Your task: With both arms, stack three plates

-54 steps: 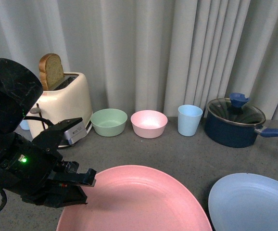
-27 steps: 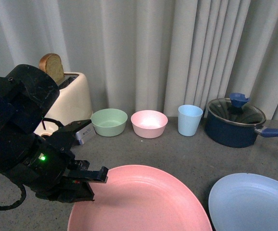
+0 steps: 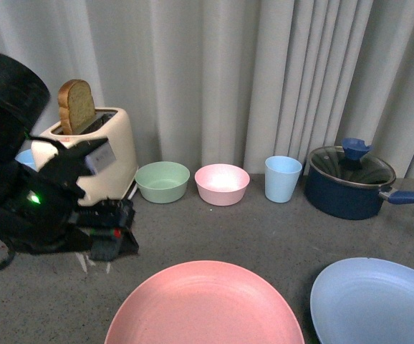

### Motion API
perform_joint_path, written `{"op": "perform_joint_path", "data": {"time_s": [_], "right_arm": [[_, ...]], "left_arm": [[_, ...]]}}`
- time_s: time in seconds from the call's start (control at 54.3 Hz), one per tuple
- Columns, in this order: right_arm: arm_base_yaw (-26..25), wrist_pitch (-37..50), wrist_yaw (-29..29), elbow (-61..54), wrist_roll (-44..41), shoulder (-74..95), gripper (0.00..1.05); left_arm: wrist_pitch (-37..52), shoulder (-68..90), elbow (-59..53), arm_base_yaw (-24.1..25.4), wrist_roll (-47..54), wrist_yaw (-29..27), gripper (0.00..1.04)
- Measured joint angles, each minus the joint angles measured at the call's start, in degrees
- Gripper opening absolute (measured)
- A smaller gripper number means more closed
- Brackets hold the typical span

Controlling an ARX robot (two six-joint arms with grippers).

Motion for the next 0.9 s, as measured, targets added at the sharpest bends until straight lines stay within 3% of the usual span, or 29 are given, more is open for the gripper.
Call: {"op": "perform_joint_path", "data": {"time_s": [0.111,0.203,0.332,0.35,0.442,0.534,0.792,0.848,0.903], "right_arm": [[0.0,0.0,0.0,0.0,0.0,0.0,0.97],[0.0,0.0,0.0,0.0,0.0,0.0,0.97],[0.0,0.0,0.0,0.0,0.0,0.0,0.97],[0.0,0.0,0.0,0.0,0.0,0.0,0.97],[0.0,0.0,0.0,0.0,0.0,0.0,0.97],[0.0,0.0,0.04,0.0,0.0,0.0,0.97],[0.0,0.0,0.02,0.0,0.0,0.0,0.97],[0.0,0.0,0.02,0.0,0.0,0.0,0.97],[0.0,0.0,0.0,0.0,0.0,0.0,0.97]], "left_arm": [[12.92,-8.61,-7.23,1.22,-1.25,-2.58,0.99],[23.82,-16.79,-14.64,1.14,-2.4,-5.77,0.97],[25.16,-18.91,-15.61,0.87,-2.62,-5.79,0.98],[26.93,-18.12,-16.37,0.48,-2.38,-7.74,0.96],[48.41,-16.87,-25.18,-0.07,-1.86,-21.42,0.79],[58.73,-19.98,-31.52,1.03,-1.73,-23.1,0.63],[60.72,-29.66,-41.66,3.1,-1.42,-21.05,0.18],[60.28,-32.7,-44.09,3.65,-1.33,-20.48,0.04],[59.65,-35.15,-45.79,4.13,-1.22,-20.22,0.04]]}}
